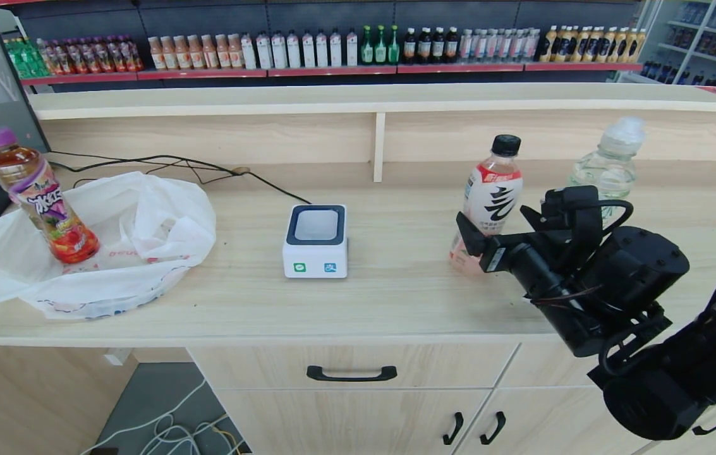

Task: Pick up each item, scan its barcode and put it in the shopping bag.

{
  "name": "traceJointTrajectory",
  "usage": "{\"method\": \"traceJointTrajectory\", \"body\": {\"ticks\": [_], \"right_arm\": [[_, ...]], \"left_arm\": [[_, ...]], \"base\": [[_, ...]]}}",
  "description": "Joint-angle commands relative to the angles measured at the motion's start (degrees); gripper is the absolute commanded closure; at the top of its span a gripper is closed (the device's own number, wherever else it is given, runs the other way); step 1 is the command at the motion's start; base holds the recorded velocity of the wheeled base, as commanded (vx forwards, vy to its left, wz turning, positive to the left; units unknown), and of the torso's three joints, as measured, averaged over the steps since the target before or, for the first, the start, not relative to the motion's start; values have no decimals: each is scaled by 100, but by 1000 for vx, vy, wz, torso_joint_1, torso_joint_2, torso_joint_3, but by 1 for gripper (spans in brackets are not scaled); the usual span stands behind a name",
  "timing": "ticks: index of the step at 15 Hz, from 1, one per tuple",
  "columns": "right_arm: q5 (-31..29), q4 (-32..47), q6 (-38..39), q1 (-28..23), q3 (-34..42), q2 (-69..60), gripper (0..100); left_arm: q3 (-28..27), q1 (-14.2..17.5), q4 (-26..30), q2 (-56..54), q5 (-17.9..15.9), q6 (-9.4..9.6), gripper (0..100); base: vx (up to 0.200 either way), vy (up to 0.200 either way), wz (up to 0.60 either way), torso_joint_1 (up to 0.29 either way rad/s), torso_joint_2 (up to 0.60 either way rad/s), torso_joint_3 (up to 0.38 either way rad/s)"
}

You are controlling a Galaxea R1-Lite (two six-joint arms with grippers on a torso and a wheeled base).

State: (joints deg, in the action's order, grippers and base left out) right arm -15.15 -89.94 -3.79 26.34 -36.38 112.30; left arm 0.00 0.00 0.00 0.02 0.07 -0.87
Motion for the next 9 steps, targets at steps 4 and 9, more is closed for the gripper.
{"method": "traceJointTrajectory", "body": {"ticks": [4, 9], "right_arm": [[4, -6, 1, -86, -423, 266, 0], [4, -6, 1, -138, -748, 468, 0]], "left_arm": [[0, 0, 0, -2, 1, -1, 0], [0, 0, 0, -2, 1, -1, 0]], "base": [[0, 0, 0, 0, 0, 0], [0, 0, 0, 0, 0, 0]]}}
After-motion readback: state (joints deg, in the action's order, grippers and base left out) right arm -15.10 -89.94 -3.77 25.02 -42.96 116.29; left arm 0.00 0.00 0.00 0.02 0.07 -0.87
